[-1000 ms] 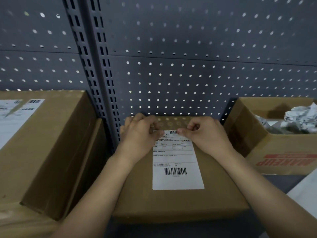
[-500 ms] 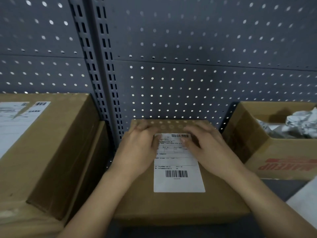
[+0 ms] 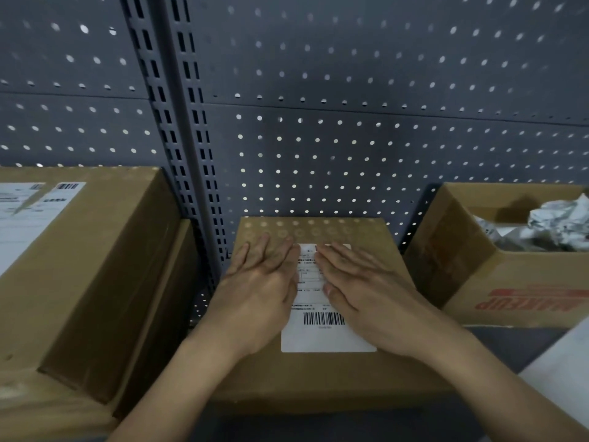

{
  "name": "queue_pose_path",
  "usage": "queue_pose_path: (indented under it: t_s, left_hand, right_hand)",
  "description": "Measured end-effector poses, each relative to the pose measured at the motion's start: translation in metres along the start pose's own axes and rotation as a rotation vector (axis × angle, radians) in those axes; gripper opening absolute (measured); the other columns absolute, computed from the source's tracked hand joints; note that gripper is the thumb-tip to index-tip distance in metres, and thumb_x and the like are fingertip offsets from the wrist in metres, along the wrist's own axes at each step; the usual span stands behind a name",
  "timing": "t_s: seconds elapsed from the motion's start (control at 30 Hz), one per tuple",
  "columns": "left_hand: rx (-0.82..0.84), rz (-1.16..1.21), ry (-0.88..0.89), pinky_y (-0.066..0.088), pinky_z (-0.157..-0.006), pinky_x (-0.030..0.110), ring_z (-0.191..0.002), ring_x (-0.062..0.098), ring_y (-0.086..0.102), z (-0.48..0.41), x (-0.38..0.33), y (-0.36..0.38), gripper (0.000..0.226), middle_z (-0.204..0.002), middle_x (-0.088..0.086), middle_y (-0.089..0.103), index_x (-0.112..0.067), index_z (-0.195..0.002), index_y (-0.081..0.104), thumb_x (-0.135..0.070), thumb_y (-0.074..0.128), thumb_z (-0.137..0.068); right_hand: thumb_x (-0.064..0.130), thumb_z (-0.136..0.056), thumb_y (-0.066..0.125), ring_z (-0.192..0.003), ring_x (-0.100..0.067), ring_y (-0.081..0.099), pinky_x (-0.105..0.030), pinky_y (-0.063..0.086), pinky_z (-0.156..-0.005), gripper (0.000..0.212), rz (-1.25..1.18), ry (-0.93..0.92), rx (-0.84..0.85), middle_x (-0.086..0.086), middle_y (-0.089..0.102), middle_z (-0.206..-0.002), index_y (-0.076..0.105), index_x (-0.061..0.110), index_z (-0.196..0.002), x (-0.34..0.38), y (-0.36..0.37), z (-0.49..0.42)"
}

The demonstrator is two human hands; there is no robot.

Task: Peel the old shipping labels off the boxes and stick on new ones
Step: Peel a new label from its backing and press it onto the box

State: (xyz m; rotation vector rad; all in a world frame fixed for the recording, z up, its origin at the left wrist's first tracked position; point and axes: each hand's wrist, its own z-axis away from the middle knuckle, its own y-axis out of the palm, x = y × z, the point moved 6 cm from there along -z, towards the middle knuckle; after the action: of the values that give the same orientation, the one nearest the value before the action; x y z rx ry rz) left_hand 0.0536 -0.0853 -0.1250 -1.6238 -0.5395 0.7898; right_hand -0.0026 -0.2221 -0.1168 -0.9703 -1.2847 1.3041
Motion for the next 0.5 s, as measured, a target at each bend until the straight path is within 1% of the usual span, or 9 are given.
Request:
queue_pose_path:
  t_s: [0.07, 0.1, 0.2, 0.27, 0.33, 0.43, 0.5]
  left_hand:
    - [-0.012, 0.016, -0.013, -0.006, -0.121, 0.035, -0.15, 0.016, -0.008, 0.0, -0.001, -0.002, 0.07, -0.162, -0.009, 0.003, -0.027, -0.155, 0.009, -0.05, -0.003, -0.091]
    - [-0.027, 0.013, -0.014, -0.005, -0.121, 0.034, -0.15, 0.018, -0.004, 0.001, -0.003, -0.004, 0.067, -0.163, -0.007, 0.006, -0.025, -0.155, 0.012, -0.048, 0.001, -0.093]
    - [-0.07, 0.01, -0.007, 0.001, -0.12, 0.03, -0.15, 0.017, 0.003, 0.003, -0.008, -0.011, 0.057, -0.163, -0.003, 0.011, -0.02, -0.155, 0.017, -0.044, 0.012, -0.103]
    - [-0.057, 0.024, -0.005, 0.0, -0.121, 0.028, -0.15, 0.014, -0.001, 0.004, -0.009, -0.01, 0.056, -0.163, -0.003, 0.007, -0.019, -0.155, 0.014, -0.041, 0.018, -0.104]
    - [-0.035, 0.017, -0.003, -0.004, -0.121, 0.028, -0.15, 0.012, -0.007, 0.005, -0.011, -0.009, 0.056, -0.164, -0.004, 0.001, -0.02, -0.156, 0.009, -0.041, 0.015, -0.104]
    - [0.032, 0.029, -0.009, -0.013, -0.118, 0.026, -0.147, 0.009, -0.017, 0.006, -0.01, -0.005, 0.057, -0.162, -0.006, -0.009, -0.021, -0.156, -0.001, -0.042, 0.012, -0.104]
    - [0.057, 0.024, -0.009, -0.014, -0.117, 0.025, -0.146, 0.008, -0.019, 0.005, -0.008, -0.004, 0.057, -0.162, -0.008, -0.011, -0.023, -0.155, -0.003, -0.043, 0.012, -0.104]
  right_hand:
    - [0.055, -0.093, -0.002, -0.144, 0.003, -0.015, -0.018, -0.015, -0.114, 0.068, -0.002, -0.006, -0.046, 0.014, -0.007, -0.161, 0.002, 0.027, -0.155, 0.002, -0.002, 0.002]
    - [0.055, -0.092, -0.003, -0.145, 0.002, -0.012, -0.017, -0.014, -0.113, 0.069, 0.0, -0.004, -0.066, 0.014, -0.005, -0.161, 0.005, 0.027, -0.155, 0.003, -0.004, 0.003]
    - [0.047, -0.103, 0.015, -0.147, -0.001, -0.007, -0.018, -0.01, -0.115, 0.058, -0.005, 0.017, -0.097, 0.012, -0.002, -0.162, 0.006, 0.025, -0.156, 0.004, -0.011, 0.003]
    - [0.044, -0.104, 0.02, -0.147, -0.003, -0.012, -0.022, -0.009, -0.117, 0.059, -0.002, 0.027, -0.082, 0.01, -0.006, -0.162, 0.0, 0.023, -0.156, 0.003, -0.012, 0.0]
    - [0.045, -0.103, 0.016, -0.146, -0.003, -0.015, -0.026, -0.007, -0.119, 0.06, 0.015, 0.028, -0.053, 0.009, -0.009, -0.162, -0.002, 0.022, -0.155, 0.002, -0.009, -0.003]
    - [0.049, -0.098, 0.007, -0.146, -0.003, -0.017, -0.027, -0.01, -0.119, 0.064, 0.025, 0.028, -0.034, 0.008, -0.01, -0.162, -0.002, 0.022, -0.155, 0.0, -0.003, -0.005]
    - [0.047, -0.101, 0.01, -0.145, -0.003, -0.017, -0.026, -0.011, -0.119, 0.061, 0.016, 0.034, -0.018, 0.009, -0.01, -0.161, -0.002, 0.022, -0.155, -0.001, -0.002, -0.006]
